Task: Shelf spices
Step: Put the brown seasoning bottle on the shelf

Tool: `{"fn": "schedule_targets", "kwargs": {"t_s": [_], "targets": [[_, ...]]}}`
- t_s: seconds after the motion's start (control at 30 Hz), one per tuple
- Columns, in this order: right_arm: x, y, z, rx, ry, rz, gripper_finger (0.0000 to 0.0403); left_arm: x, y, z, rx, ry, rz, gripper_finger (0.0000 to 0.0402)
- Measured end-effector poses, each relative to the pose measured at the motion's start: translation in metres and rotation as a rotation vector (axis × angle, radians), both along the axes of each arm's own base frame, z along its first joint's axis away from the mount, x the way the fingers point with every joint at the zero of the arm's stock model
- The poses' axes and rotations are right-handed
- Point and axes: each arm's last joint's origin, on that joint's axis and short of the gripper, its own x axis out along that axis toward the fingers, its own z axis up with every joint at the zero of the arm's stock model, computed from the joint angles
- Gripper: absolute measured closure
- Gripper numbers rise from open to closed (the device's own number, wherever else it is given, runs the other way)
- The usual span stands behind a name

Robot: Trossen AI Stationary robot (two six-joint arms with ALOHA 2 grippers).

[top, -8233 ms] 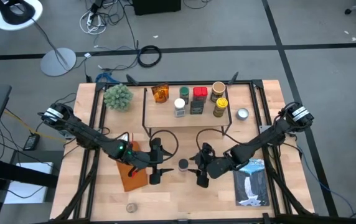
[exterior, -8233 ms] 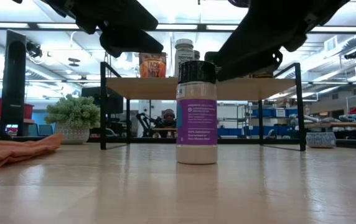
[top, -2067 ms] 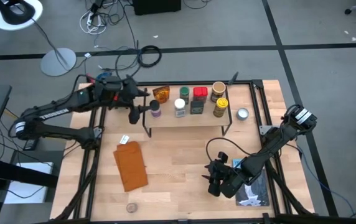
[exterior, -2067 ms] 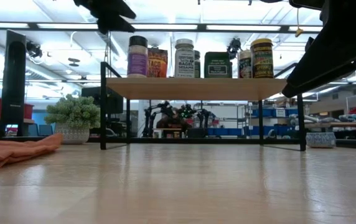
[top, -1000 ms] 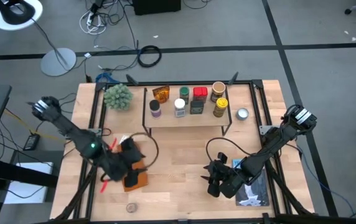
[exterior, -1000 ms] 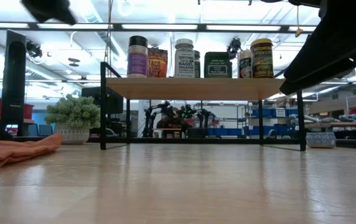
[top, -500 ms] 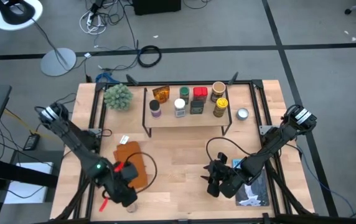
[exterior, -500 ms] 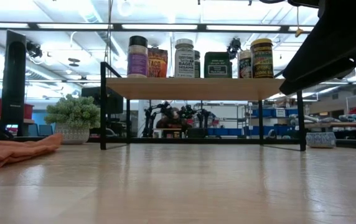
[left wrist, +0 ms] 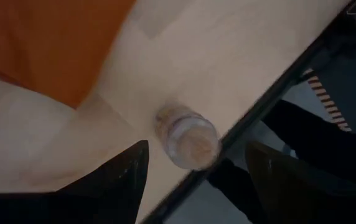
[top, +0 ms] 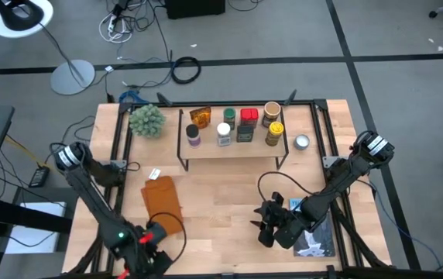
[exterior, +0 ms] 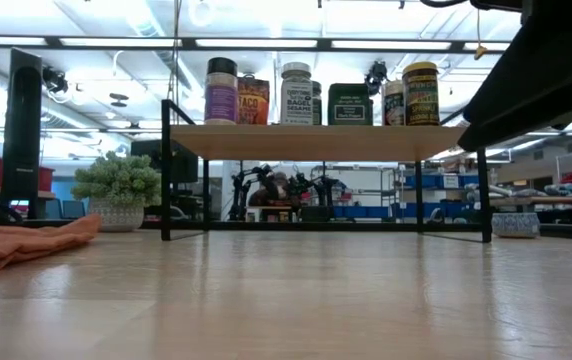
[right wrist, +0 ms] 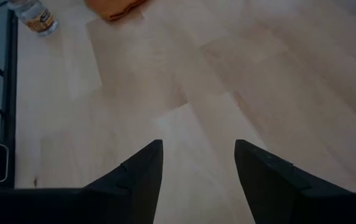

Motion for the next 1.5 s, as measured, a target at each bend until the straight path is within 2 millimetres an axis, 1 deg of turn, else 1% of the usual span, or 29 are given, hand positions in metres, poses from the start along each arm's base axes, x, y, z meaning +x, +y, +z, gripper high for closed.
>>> {"fn": "schedule_targets", "kwargs": {"t_s": [0.2,0.37,0.57,0.7,1.0,1.13,1.33,1.37,1.5], "targets": [[-0.001,-0.001,-0.004,0.009,-0.009,0.0,0.0204,0.015,-0.021,0.0,0.015,0.042,0.044,0.0131],[-0.004,-0.002,-0.009,0.028,-0.02,-0.006,0.0204,0.019,-0.03,-0.018,0.058,0.153,0.072,0.0131],[-0.005,0.001,-0.009,0.035,-0.027,0.001,0.0204,0.023,-0.036,-0.03,0.067,0.166,0.097,0.0131],[-0.005,0.001,-0.009,0.035,-0.027,0.001,0.0204,0.027,-0.041,-0.034,0.046,0.137,0.099,0.0131],[-0.005,0.001,-0.009,0.032,-0.03,0.007,0.0204,0.025,-0.036,-0.044,0.093,0.138,0.109,0.0133],[-0.005,0.001,-0.009,0.031,-0.03,0.007,0.0204,0.025,-0.034,-0.045,0.109,0.145,0.114,0.0158],[-0.005,0.001,-0.009,0.031,-0.03,0.007,0.0204,0.031,-0.029,-0.044,0.108,0.145,0.127,0.0228],[-0.005,0.001,-0.009,0.031,-0.03,0.007,0.0204,0.032,-0.029,-0.044,0.107,0.146,0.122,0.0235],[-0.005,0.001,-0.009,0.031,-0.03,0.007,0.0204,0.038,-0.023,-0.042,0.103,0.168,0.084,0.0235]]}}
